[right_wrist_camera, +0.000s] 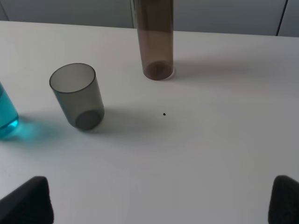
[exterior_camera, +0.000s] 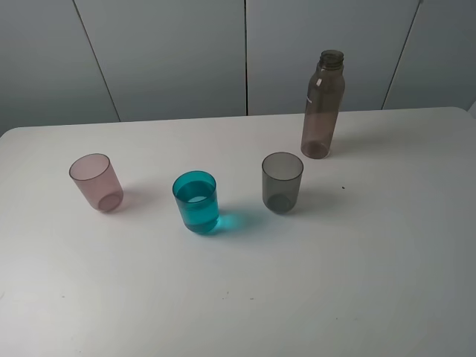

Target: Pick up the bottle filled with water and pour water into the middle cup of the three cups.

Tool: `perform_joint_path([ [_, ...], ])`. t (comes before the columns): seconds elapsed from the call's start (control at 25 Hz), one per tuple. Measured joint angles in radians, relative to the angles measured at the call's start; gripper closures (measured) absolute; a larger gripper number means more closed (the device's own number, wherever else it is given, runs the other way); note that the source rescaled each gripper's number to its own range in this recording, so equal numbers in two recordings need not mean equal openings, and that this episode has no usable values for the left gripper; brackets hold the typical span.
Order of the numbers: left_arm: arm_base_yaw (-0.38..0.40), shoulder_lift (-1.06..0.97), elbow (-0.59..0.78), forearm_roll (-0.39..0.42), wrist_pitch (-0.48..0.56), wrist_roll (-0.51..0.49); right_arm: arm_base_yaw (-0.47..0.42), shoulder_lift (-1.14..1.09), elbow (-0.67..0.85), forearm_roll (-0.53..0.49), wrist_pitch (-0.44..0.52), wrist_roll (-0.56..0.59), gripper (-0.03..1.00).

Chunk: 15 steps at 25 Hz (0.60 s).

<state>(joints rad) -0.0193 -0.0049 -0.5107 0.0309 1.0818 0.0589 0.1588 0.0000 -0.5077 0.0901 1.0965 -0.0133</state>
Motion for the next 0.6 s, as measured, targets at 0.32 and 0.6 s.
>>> perform_joint_path([
  [0.32, 0.0, 0.0, 0.0, 0.0, 0.0, 0.0, -0.09, 0.0, 0.001, -0.007, 0.0, 0.002, -0.03],
  [0.6, 0.0, 0.0, 0.0, 0.0, 0.0, 0.0, -0.09, 0.0, 0.002, -0.02, 0.0, 0.002, -0.03],
])
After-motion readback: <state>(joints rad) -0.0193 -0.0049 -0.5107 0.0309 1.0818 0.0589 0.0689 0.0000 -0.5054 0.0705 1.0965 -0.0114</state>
